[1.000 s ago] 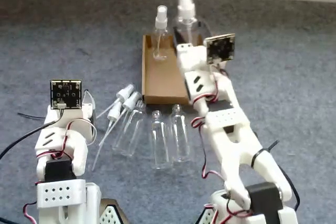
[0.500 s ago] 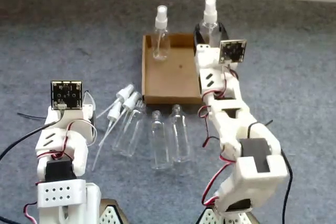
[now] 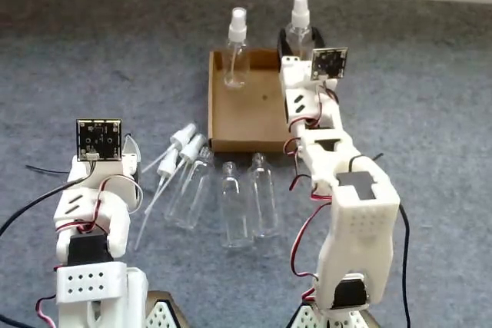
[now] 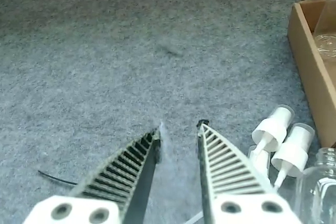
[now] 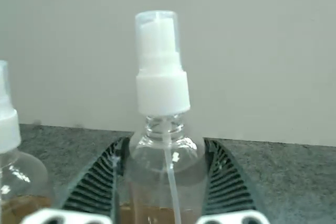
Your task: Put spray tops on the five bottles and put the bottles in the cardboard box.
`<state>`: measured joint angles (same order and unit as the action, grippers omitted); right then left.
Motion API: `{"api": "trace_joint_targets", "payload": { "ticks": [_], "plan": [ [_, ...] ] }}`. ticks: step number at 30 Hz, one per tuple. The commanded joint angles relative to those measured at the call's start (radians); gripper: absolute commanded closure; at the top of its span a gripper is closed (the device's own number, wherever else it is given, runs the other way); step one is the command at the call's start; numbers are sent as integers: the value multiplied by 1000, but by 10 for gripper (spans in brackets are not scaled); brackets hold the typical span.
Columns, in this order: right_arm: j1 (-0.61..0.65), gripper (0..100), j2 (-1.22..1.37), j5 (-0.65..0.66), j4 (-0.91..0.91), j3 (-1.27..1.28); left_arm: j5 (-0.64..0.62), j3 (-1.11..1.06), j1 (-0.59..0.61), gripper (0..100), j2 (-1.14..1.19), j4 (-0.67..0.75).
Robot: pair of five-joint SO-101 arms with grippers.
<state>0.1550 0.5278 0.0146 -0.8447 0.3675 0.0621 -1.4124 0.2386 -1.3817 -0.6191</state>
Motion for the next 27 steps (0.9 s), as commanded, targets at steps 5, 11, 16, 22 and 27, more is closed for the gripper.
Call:
{"api": "trace_joint_targets", "payload": {
  "ticks": [5, 11, 16, 22, 27],
  "plan": [
    [25, 994, 45, -8, -24, -62, -8, 7, -10, 881, -8, 26],
    [41, 994, 117, -6, -193, -64, -8, 5, -10, 881, -8, 26],
    [44, 994, 136, -6, -199, -64, -8, 5, -10, 881, -8, 26],
    [44, 994, 137, -3, -196, -64, -8, 5, -10, 881, -8, 26],
    [39, 980, 130, -3, -196, -62, -8, 5, -10, 881, -8, 26]
  ]
}}
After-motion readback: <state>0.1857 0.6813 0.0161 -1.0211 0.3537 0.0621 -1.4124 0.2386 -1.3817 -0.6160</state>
